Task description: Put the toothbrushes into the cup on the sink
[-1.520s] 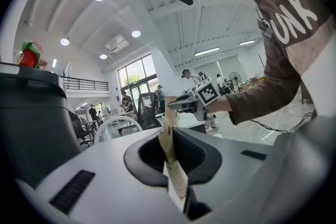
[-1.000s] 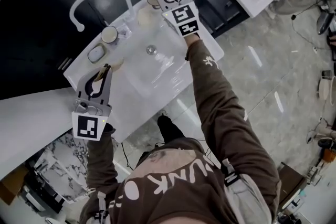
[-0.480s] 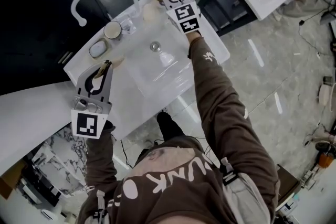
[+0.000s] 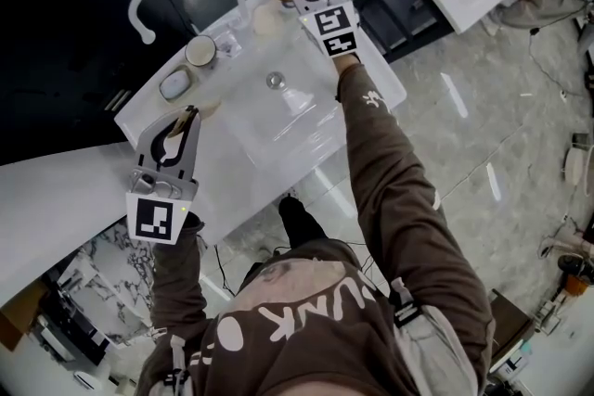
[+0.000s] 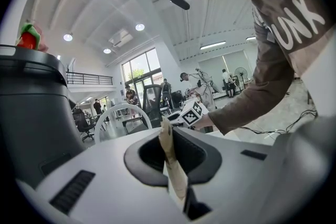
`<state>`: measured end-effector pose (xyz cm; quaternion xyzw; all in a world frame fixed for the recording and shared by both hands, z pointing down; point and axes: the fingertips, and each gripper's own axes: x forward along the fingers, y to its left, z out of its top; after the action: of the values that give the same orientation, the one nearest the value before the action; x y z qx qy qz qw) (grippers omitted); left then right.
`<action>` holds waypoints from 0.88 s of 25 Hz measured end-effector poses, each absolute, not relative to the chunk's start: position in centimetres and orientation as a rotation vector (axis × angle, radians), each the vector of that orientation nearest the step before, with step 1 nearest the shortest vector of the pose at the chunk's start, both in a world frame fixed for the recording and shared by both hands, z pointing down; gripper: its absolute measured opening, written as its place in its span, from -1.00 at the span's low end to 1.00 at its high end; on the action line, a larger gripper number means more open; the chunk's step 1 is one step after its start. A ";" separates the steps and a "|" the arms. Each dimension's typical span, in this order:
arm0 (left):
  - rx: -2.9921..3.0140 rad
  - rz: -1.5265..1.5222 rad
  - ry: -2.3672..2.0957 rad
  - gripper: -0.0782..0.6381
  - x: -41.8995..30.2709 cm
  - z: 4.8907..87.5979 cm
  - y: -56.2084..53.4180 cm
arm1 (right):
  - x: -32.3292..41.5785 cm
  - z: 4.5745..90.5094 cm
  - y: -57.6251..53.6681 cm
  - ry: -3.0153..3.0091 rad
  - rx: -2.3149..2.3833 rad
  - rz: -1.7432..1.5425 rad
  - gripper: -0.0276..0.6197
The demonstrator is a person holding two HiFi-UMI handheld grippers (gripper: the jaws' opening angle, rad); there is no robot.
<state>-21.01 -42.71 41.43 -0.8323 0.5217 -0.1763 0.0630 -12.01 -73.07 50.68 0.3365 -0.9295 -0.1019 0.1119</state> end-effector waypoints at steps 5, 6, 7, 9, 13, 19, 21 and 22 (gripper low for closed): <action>-2.509 -0.522 1.562 -0.73 -20.5 40.9 -42.4 | -11.2 47.1 -70.7 -2.779 0.971 -0.377 -0.31; -2.507 -0.527 1.558 -0.73 -20.6 40.9 -42.4 | -11.1 46.4 -70.1 -2.788 0.968 -0.395 -0.31; -2.505 -0.533 1.555 -0.73 -20.7 40.9 -42.6 | -11.0 45.7 -69.5 -2.799 0.966 -0.411 -0.30; -2.491 -0.544 1.549 -0.73 -21.2 40.9 -43.2 | -10.7 44.7 -68.4 -2.819 0.959 -0.433 -0.30; -2.428 -0.545 1.527 -0.73 -22.6 40.5 -45.3 | -10.6 43.7 -66.6 -2.843 0.941 -0.461 -0.30; -2.360 -0.541 1.520 -0.73 -24.8 40.7 -50.1 | -10.4 43.3 -65.8 -2.851 0.919 -0.472 -0.30; -2.351 -0.547 1.518 -0.73 -25.2 41.7 -51.6 | -10.2 43.4 -65.7 -2.849 0.910 -0.474 -0.30; -2.350 -0.552 1.519 -0.73 -25.5 42.5 -52.3 | -10.0 43.5 -65.6 -2.849 0.907 -0.476 -0.30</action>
<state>-25.50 -52.27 42.46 -0.8154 0.5269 -0.1915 0.1443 -10.04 -65.62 43.45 0.2991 -0.9395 -0.1569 0.0571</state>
